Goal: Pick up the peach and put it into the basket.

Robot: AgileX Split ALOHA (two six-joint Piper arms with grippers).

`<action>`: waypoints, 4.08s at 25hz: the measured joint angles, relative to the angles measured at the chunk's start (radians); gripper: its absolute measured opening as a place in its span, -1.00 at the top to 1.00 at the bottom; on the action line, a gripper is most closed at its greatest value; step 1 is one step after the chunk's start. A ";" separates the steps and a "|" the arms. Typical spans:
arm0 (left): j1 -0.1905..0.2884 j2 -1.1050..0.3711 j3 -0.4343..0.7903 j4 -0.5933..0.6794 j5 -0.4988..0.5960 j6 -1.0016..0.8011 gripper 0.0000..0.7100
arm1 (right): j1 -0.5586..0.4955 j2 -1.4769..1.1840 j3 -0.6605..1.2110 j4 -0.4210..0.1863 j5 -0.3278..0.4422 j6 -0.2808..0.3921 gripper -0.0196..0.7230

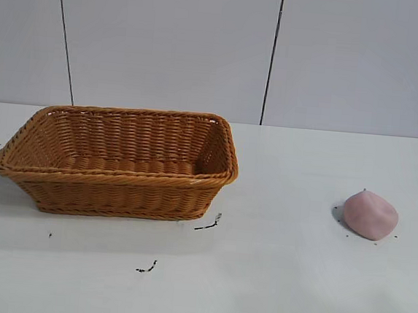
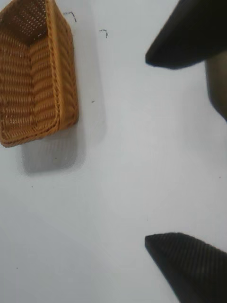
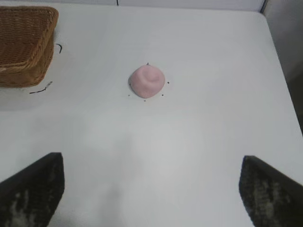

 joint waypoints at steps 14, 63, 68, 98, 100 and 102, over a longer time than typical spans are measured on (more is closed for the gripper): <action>0.000 0.000 0.000 0.000 0.000 0.000 -0.95 | 0.000 0.964 -0.429 -0.012 -0.022 0.006 -0.91; 0.000 0.000 0.000 0.000 0.000 0.000 -0.95 | 0.048 1.683 -0.696 -0.021 -0.287 0.018 -0.07; 0.000 0.000 0.000 0.000 0.000 0.000 -0.95 | 0.048 1.666 -0.702 -0.031 -0.273 0.018 0.76; 0.000 0.000 0.000 0.000 0.000 0.000 -0.95 | 0.501 1.748 -1.423 -0.008 -0.028 0.018 0.85; 0.000 0.000 0.000 0.000 0.000 0.000 -0.95 | 0.538 1.785 -1.426 -0.007 -0.061 0.018 0.85; 0.000 0.000 0.000 0.000 0.000 0.000 -0.95 | 0.569 1.830 -1.426 -0.007 -0.089 0.013 0.85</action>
